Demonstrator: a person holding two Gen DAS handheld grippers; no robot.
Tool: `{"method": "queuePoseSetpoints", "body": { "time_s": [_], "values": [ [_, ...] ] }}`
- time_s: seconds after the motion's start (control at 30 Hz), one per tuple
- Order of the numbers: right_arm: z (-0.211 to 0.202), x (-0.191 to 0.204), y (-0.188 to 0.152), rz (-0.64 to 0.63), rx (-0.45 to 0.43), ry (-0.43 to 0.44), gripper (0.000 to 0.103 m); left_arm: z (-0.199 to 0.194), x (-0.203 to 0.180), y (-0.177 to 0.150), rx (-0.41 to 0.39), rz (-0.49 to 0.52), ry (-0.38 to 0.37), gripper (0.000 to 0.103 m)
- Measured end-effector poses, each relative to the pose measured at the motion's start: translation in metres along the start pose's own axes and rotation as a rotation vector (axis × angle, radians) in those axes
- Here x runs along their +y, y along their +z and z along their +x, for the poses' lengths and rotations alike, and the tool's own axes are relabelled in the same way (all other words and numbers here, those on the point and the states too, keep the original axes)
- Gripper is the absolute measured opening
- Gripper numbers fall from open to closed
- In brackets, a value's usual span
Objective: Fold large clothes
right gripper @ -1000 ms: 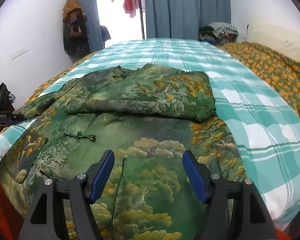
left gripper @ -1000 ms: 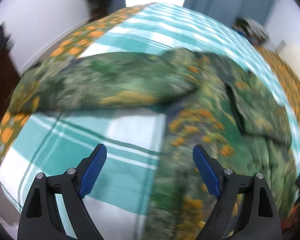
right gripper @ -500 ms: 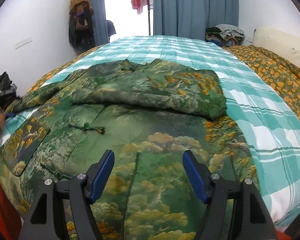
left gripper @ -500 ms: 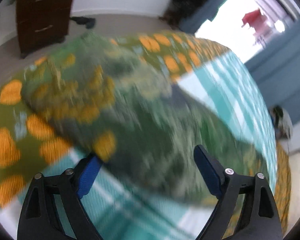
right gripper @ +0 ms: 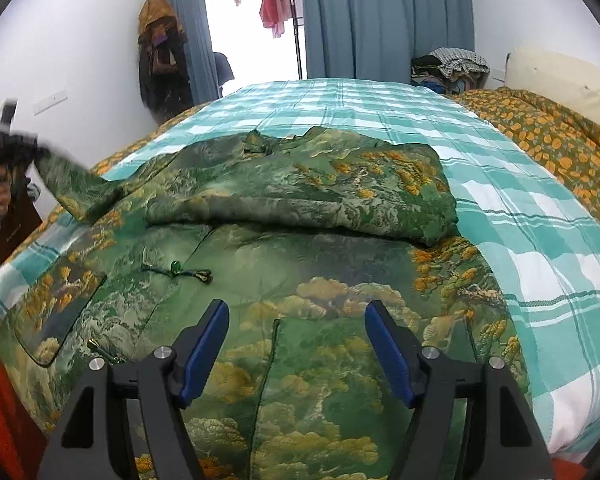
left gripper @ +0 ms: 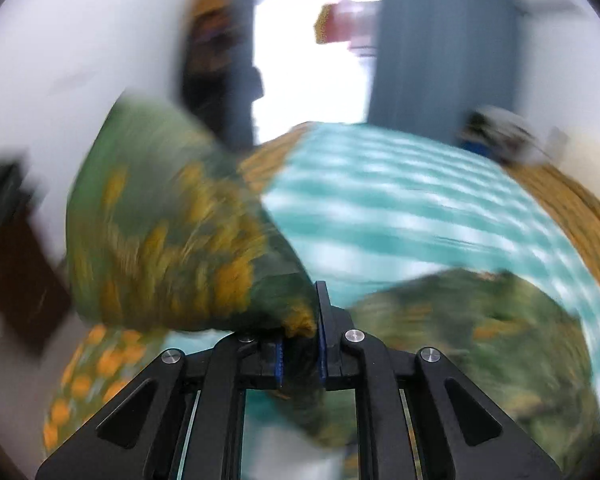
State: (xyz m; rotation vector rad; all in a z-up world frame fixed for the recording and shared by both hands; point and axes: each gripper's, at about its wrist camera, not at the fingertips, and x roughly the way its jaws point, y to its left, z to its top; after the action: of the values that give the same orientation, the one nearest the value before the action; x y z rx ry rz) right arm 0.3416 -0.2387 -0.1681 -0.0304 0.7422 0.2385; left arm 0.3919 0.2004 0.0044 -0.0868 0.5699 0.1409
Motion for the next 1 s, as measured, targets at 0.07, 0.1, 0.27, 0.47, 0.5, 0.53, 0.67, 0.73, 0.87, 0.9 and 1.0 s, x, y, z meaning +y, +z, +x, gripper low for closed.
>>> {"method": "queuePoseSetpoints", "body": {
  "time_s": [0.07, 0.1, 0.27, 0.47, 0.5, 0.53, 0.67, 0.73, 0.87, 0.9, 1.0],
  "values": [
    [-0.003, -0.005, 0.001, 0.018, -0.013, -0.006, 0.072, -0.009, -0.052, 0.005, -0.017, 0.123, -0.077, 0.011],
    [-0.005, -0.008, 0.002, 0.027, -0.021, -0.009, 0.072, -0.012, -0.089, 0.002, -0.02, 0.206, -0.127, 0.011],
    [-0.011, -0.026, 0.002, 0.074, -0.04, -0.025, 0.072, 0.004, -0.204, -0.051, 0.041, 0.479, -0.218, 0.011],
    [-0.012, -0.046, 0.001, 0.138, -0.028, -0.019, 0.072, 0.058, -0.25, -0.131, 0.285, 0.56, -0.231, 0.037],
    [-0.012, -0.049, 0.003, 0.152, -0.028, -0.013, 0.072, 0.059, -0.249, -0.141, 0.305, 0.566, -0.235, 0.051],
    [-0.011, -0.052, 0.005, 0.166, -0.025, -0.002, 0.072, 0.054, -0.245, -0.144, 0.302, 0.569, -0.242, 0.06],
    [0.003, -0.053, 0.029, 0.212, -0.001, 0.09, 0.072, 0.018, -0.225, -0.153, 0.282, 0.56, -0.305, 0.086],
    [0.019, -0.05, 0.051, 0.252, 0.023, 0.178, 0.072, 0.011, -0.211, -0.154, 0.312, 0.529, -0.326, 0.086],
    [0.072, -0.031, 0.091, 0.344, 0.126, 0.376, 0.072, 0.006, -0.175, -0.149, 0.358, 0.396, -0.346, 0.086],
    [0.083, -0.025, 0.097, 0.356, 0.136, 0.388, 0.072, 0.008, -0.164, -0.145, 0.366, 0.35, -0.34, 0.086],
    [0.122, 0.002, 0.112, 0.325, 0.209, 0.372, 0.068, 0.014, -0.132, -0.13, 0.365, 0.23, -0.32, 0.086]
  ]
}}
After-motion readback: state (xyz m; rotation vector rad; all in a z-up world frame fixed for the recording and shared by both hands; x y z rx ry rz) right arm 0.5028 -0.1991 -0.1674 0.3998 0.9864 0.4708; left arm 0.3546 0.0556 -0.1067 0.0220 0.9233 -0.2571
